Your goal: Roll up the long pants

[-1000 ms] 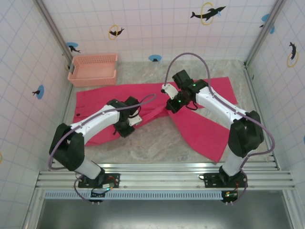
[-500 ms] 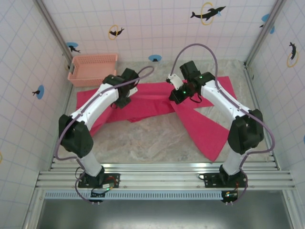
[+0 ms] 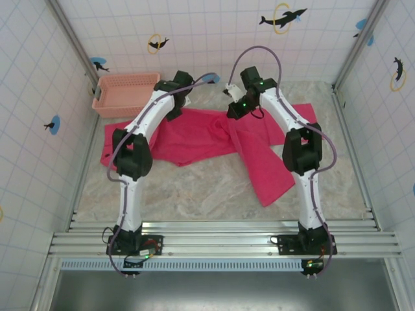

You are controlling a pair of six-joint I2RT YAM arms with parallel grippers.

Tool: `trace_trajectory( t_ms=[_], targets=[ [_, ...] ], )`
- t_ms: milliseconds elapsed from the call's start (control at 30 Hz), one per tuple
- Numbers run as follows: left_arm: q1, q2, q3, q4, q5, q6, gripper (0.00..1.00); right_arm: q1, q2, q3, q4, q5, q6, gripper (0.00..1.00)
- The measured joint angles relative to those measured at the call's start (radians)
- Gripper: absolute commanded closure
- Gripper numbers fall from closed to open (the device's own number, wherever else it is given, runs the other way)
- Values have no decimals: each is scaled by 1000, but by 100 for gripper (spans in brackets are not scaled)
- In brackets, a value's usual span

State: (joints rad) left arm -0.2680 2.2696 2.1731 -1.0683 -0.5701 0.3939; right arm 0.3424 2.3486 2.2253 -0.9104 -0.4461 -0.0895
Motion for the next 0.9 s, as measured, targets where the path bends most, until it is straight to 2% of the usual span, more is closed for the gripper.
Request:
trace_trajectory(
  t_ms=[33, 100, 167, 200, 300, 367, 467, 667, 800, 900],
  targets=[
    [6, 35, 32, 0, -9, 12, 63, -9, 40, 44, -10, -2, -3, 63],
    [16, 93, 63, 10, -29, 27, 45, -23, 100, 103, -26, -1, -1, 52],
    [24, 140, 67, 16, -42, 35, 26, -34, 138, 140, -35, 9, 2, 48],
    [27, 160, 67, 16, -42, 37, 22, -40, 145, 146, -39, 16, 0, 47],
    [36, 192, 67, 22, -41, 37, 22, -51, 134, 143, -54, 52, -8, 45],
    [39, 193, 67, 31, -42, 40, 15, -55, 86, 78, -42, 92, -19, 43],
    [42, 183, 67, 58, -39, 42, 14, -59, -67, -111, -42, 157, -40, 40],
    [52, 168, 67, 69, 17, 23, 12, -38, -486, -491, -16, 221, -39, 37],
    [54, 149, 50, 76, 42, 14, 12, 114, -730, -765, 21, 298, -3, 35],
    [54, 142, 35, 76, 60, 3, 12, 263, -761, -925, 39, 323, 32, 37]
  ],
)
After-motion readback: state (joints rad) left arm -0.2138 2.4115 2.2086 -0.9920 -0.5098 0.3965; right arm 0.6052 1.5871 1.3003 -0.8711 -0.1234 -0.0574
